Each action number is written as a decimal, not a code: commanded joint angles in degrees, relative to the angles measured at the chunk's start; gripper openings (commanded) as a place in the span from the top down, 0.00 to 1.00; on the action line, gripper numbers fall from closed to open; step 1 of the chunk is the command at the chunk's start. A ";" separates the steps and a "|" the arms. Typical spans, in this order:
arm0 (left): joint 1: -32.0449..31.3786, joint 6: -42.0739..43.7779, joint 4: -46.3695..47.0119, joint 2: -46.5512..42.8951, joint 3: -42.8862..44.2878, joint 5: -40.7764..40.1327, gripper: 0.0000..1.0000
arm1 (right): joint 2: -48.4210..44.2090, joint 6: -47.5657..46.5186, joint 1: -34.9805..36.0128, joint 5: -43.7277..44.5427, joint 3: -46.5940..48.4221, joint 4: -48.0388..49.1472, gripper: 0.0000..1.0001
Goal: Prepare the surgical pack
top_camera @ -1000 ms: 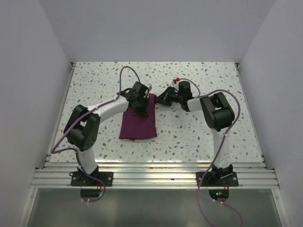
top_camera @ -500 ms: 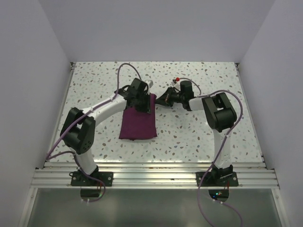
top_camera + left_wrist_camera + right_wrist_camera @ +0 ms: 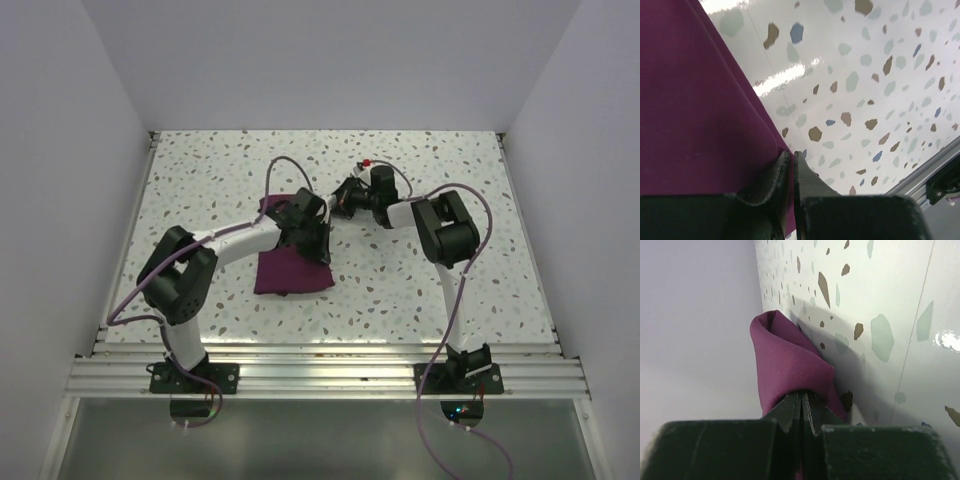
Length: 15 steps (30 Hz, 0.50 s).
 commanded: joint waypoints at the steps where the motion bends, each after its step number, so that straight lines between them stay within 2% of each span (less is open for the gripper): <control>1: -0.35 -0.57 1.49 -0.58 -3.48 0.63 0.89 | -2.56 -3.82 -0.61 2.04 1.59 -4.42 1.00; 4: -0.26 -0.21 1.76 -1.54 -5.68 0.45 0.89 | -5.11 -6.81 -0.88 1.34 0.35 -8.19 1.00; 11: -0.26 1.01 2.02 -4.27 -9.55 -0.86 0.89 | -12.92 -18.75 -1.23 1.51 -0.79 -23.56 1.00; 15: -0.26 2.07 0.79 -4.36 -10.51 -2.18 0.89 | -17.75 -20.88 -1.23 1.51 -2.37 -26.49 1.00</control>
